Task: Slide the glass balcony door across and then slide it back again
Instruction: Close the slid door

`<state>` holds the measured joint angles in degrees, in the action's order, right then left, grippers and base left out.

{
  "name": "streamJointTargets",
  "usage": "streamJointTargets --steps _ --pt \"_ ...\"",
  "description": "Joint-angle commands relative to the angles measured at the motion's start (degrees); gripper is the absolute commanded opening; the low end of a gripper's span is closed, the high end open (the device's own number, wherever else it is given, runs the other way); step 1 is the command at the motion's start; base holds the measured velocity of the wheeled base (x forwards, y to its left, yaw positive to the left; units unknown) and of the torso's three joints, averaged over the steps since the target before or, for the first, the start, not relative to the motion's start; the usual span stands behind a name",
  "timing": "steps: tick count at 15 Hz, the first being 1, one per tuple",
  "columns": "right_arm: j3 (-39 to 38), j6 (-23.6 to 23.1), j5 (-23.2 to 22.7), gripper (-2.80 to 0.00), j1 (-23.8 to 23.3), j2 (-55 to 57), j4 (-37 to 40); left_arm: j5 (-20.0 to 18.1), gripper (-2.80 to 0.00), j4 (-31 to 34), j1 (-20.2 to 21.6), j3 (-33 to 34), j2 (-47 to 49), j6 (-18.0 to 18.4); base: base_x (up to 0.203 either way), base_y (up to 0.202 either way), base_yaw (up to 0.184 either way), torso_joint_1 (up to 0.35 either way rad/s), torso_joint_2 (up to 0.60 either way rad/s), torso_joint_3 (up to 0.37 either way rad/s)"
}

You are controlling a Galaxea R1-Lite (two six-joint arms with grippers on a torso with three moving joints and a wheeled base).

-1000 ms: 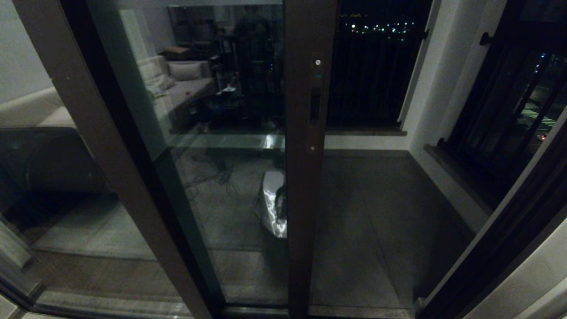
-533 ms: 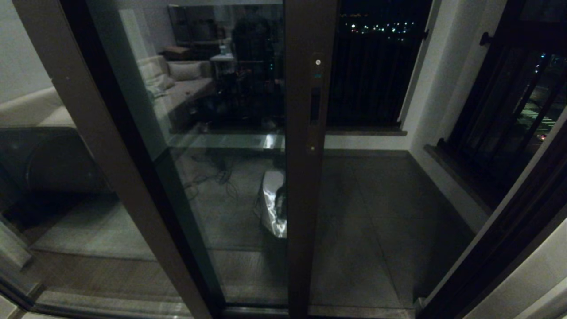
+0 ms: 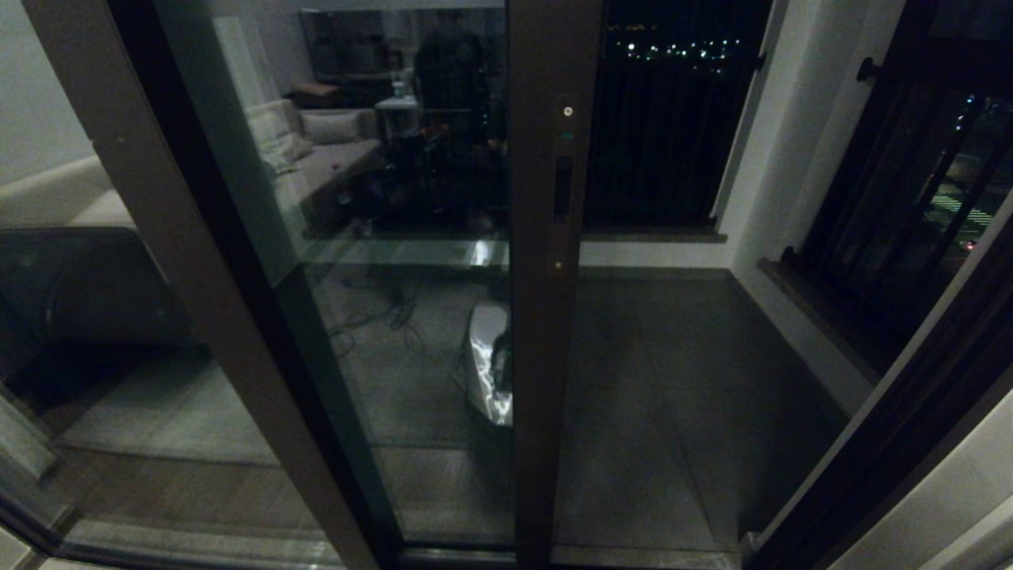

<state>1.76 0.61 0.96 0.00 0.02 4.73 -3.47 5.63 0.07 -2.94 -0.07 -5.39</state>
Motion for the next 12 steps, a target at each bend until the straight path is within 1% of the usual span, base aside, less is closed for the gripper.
streamJointTargets --steps 1,2,3,4,5,6,7,8,9,10,11,12 --pt "0.0 0.0 0.0 -2.80 0.0 0.0 0.0 1.5 -2.80 1.2 0.0 -0.4 0.1 -3.8 0.000 0.000 0.000 0.000 0.00 0.000" --pt "0.0 0.0 0.0 -2.80 0.0 0.0 0.0 2.9 -2.80 1.1 0.0 -0.4 0.0 -5.5 0.000 0.000 0.000 0.000 0.00 0.000" --pt "0.0 0.0 0.0 -2.80 0.0 0.0 0.0 3.6 -2.80 1.2 0.0 -0.4 0.0 -5.9 0.000 0.000 0.000 0.000 0.00 0.000" --pt "0.0 0.0 0.0 -2.80 0.0 0.0 0.0 3.6 -2.80 1.3 0.0 -0.6 0.0 -5.0 0.000 0.000 0.000 0.000 0.00 0.000" --pt "0.0 0.0 0.0 -2.80 0.0 0.0 0.0 3.4 -2.80 1.3 0.0 -0.6 0.0 -1.7 0.000 0.000 0.000 0.000 0.00 0.000" --pt "0.0 0.0 0.0 -2.80 0.0 0.0 0.0 3.2 -2.80 1.4 0.0 -0.7 0.0 3.4 0.000 0.000 0.000 0.000 0.00 0.000" --pt "0.0 0.0 0.0 -2.80 0.0 0.0 0.0 3.2 -2.80 1.6 0.0 -0.2 0.0 9.3 0.000 0.000 0.000 0.000 0.00 0.000" --pt "0.0 0.0 0.0 -2.80 0.0 0.0 0.0 2.8 -2.80 1.6 0.0 0.3 0.0 13.5 0.000 0.000 0.000 0.000 0.00 0.000" --pt "0.0 0.0 0.0 -2.80 0.0 0.0 0.0 2.3 -2.80 1.6 0.0 0.4 0.0 13.6 0.000 0.000 0.000 0.000 0.00 0.000" --pt "0.0 0.0 0.0 -2.80 0.0 0.0 0.0 2.3 -2.80 1.7 -0.1 0.4 0.0 9.6 0.000 0.000 0.000 0.000 0.00 0.000" --pt "0.0 0.0 0.0 -2.80 0.0 0.0 0.0 2.7 -2.80 1.7 0.0 0.4 0.0 7.6 0.000 0.000 0.000 0.000 0.00 0.000" --pt "0.0 0.0 0.0 -2.80 0.0 0.0 0.0 2.8 -2.80 1.7 0.0 0.4 0.0 7.5 0.000 0.000 0.000 0.000 0.00 0.000"
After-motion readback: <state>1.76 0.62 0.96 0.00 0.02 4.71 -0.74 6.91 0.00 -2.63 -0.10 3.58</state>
